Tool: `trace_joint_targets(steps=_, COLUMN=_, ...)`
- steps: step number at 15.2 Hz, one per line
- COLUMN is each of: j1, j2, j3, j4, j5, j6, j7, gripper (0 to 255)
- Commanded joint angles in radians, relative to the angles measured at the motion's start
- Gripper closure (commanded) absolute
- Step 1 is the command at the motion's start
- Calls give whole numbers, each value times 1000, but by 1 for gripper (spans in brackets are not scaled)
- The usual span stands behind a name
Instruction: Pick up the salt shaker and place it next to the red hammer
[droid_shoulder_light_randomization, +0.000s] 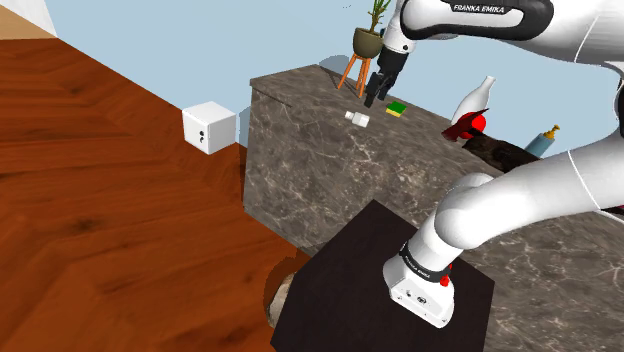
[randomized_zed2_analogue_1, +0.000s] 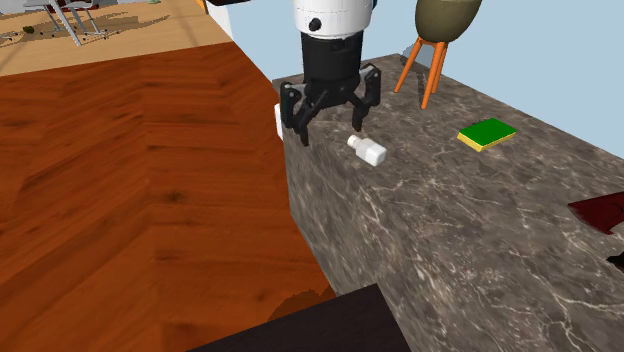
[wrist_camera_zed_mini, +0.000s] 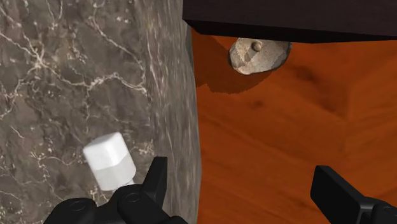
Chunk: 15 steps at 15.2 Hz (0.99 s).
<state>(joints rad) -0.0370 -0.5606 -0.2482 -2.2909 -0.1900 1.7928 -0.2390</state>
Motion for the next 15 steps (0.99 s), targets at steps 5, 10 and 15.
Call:
trace_joint_targets(steps=5, j1=4, j2=190, j3=-125, j4=64, j5=29, j6=132, j7=-151, gripper=0)
trace_joint_targets(steps=10, j1=11, j2=378, j3=-219, j4=156, j5=110, j6=214, j7=-296, gripper=0)
trace_joint_targets(steps=15, j1=0, j2=543, j3=-268, j4=241, j5=212, j6=265, j7=-422, gripper=0)
